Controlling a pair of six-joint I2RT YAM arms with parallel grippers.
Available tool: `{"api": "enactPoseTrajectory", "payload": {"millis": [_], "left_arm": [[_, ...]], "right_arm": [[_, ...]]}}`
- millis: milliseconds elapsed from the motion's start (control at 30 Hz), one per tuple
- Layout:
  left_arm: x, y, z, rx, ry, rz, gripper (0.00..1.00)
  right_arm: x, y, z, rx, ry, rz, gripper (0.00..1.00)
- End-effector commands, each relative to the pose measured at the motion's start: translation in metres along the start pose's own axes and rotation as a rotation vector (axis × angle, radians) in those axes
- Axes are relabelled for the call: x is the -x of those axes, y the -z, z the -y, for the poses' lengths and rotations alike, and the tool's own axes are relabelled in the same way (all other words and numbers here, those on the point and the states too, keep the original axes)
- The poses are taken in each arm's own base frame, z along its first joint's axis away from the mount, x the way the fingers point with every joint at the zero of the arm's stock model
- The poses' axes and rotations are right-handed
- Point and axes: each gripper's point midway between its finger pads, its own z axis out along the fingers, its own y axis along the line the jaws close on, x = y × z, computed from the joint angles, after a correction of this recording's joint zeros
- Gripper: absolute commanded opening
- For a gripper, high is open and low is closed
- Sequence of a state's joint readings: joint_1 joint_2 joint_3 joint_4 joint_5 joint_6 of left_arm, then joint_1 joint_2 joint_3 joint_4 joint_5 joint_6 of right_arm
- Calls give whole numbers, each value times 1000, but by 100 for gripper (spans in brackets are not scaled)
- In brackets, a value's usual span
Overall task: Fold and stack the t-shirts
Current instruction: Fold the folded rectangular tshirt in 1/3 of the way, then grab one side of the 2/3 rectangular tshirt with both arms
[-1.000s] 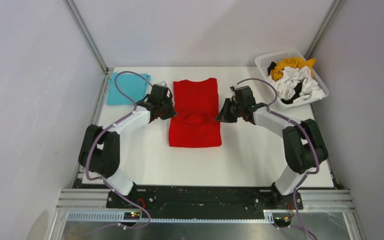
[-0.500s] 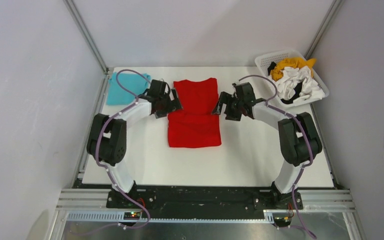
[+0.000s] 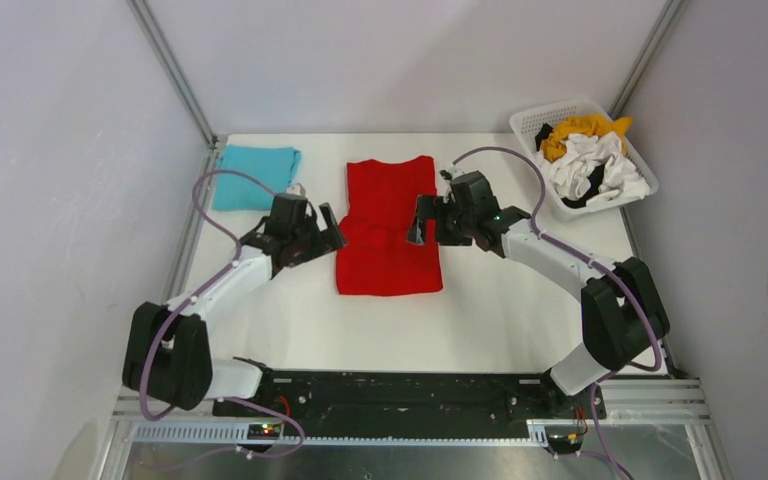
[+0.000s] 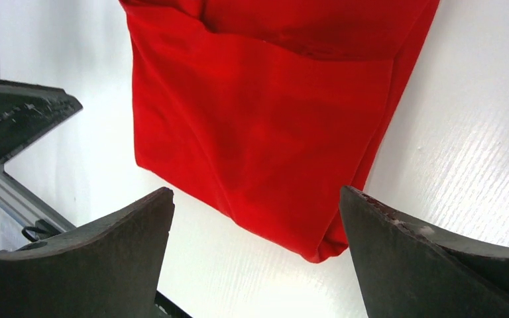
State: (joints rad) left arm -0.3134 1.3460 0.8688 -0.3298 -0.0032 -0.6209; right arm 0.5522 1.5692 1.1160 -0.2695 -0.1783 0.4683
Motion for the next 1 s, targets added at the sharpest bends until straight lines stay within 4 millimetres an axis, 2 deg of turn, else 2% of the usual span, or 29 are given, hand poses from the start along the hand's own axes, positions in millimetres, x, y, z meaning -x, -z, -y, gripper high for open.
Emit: {"api": "enactPoseTrajectory", "payload": {"millis": [0, 100, 133, 167, 200, 267, 367, 433, 500, 633, 700, 767, 833, 967], "left_arm": [[-33, 12, -13, -17, 32, -51, 100], [-56, 12, -24, 0, 54, -92, 100], [-65, 10, -29, 13, 65, -109, 100], [-69, 9, -31, 19, 67, -117, 100], [-74, 7, -35, 36, 73, -131, 100], [-81, 2, -38, 54, 77, -158, 100], [-87, -6, -35, 63, 77, -189, 100], [-92, -11, -35, 75, 77, -208, 98], [-100, -17, -37, 93, 81, -237, 94], [-110, -26, -35, 94, 87, -273, 83], [-113, -29, -33, 88, 87, -289, 78], [-116, -30, -33, 88, 89, -299, 71], [-119, -30, -33, 89, 90, -306, 69], [-126, -30, -34, 95, 88, -317, 66]], "right_arm": [[-20, -2, -10, 40, 25, -61, 99], [-49, 2, 11, -23, -17, -103, 100], [-52, 2, 14, -22, -51, -95, 99], [-65, 3, 25, -38, -83, -111, 99], [-66, 2, 25, -23, -116, -102, 97], [-84, -2, 38, -40, -176, -125, 93], [-90, -12, 33, -8, -217, -148, 86], [-97, -18, 34, -5, -236, -176, 76], [-105, -20, 42, -49, -252, -194, 66], [-112, -23, 50, -81, -287, -184, 53], [-117, -25, 52, -86, -298, -197, 42], [-121, -26, 60, -114, -315, -200, 21], [-125, -25, 68, -132, -344, -197, 1], [-141, -20, 89, -167, -408, -209, 0]]}}
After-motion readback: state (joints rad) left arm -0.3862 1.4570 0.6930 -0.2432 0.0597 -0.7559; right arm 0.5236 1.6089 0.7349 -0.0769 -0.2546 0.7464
